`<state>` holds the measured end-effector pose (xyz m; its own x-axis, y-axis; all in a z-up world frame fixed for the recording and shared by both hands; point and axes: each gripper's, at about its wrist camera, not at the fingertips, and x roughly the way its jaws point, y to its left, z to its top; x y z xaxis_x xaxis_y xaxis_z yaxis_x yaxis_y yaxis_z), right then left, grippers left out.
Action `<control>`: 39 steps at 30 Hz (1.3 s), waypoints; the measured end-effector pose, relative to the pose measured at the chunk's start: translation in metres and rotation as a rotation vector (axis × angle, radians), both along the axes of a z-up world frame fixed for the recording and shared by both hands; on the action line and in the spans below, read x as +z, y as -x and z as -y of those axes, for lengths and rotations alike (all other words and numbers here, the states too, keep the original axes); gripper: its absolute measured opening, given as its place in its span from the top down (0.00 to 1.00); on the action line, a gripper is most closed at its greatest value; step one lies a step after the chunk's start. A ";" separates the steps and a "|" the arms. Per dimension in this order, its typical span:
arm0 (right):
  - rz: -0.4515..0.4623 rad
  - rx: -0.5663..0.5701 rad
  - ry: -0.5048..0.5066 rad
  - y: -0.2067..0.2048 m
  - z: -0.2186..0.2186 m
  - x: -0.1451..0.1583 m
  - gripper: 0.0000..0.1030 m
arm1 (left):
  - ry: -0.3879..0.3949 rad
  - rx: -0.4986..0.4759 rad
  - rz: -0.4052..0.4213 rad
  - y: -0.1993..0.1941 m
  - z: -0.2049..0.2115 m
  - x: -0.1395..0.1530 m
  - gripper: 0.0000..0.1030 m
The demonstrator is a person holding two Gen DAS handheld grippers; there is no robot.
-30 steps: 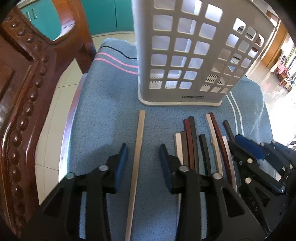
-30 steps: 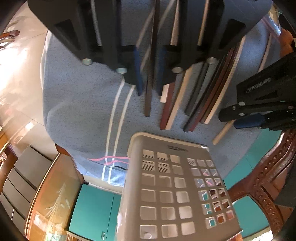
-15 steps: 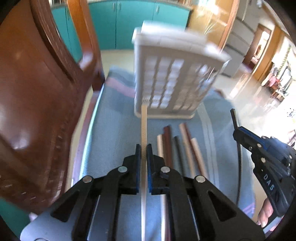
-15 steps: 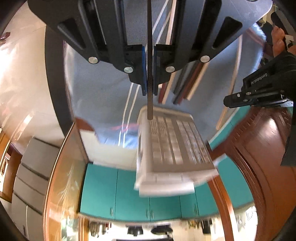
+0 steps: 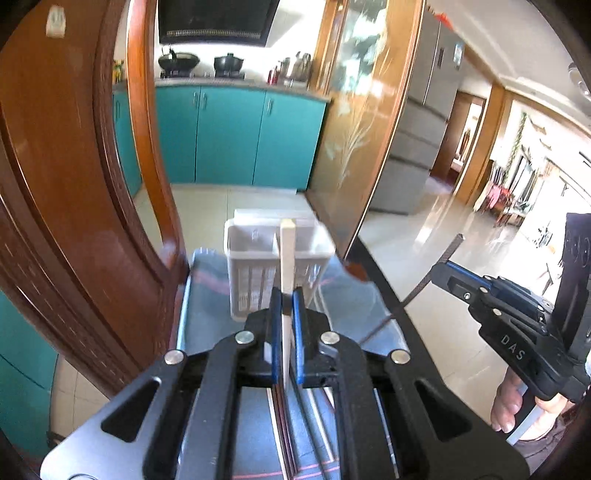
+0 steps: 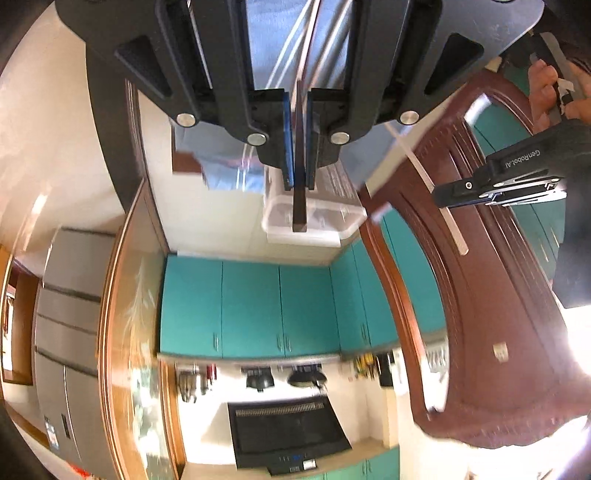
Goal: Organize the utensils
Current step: 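Lift both held chopsticks upright over the white basket with both tools, then open both tools to drop the chopsticks into the white basket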
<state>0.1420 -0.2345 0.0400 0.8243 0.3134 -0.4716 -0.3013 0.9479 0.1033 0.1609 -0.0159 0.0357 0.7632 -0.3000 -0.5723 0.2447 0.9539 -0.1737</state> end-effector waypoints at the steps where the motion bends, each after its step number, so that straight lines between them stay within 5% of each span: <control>1: 0.018 0.005 -0.010 -0.001 0.001 0.010 0.93 | 0.002 -0.001 0.011 -0.001 -0.002 0.007 0.93; 9: 0.131 0.011 -0.057 -0.032 -0.015 0.074 0.94 | 0.058 0.084 0.148 -0.023 -0.017 0.079 0.93; 16: 0.244 -0.094 -0.096 -0.054 -0.022 0.108 0.94 | 0.118 0.259 0.242 -0.057 -0.029 0.083 0.93; 24: 0.195 -0.158 -0.023 -0.092 -0.032 0.031 0.93 | 0.064 0.266 0.145 -0.081 -0.015 0.020 0.93; 31: 0.107 -0.139 -0.069 -0.092 -0.023 -0.001 0.92 | 0.047 0.237 0.103 -0.078 -0.012 -0.006 0.93; 39: 0.198 -0.128 -0.112 -0.022 -0.004 0.002 0.59 | 0.048 0.206 0.152 -0.036 -0.015 -0.009 0.67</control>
<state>0.1642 -0.2305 0.0418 0.9333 0.2413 -0.2659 -0.2039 0.9657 0.1605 0.1971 -0.0009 0.0267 0.8870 -0.1536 -0.4354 0.0729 0.9778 -0.1965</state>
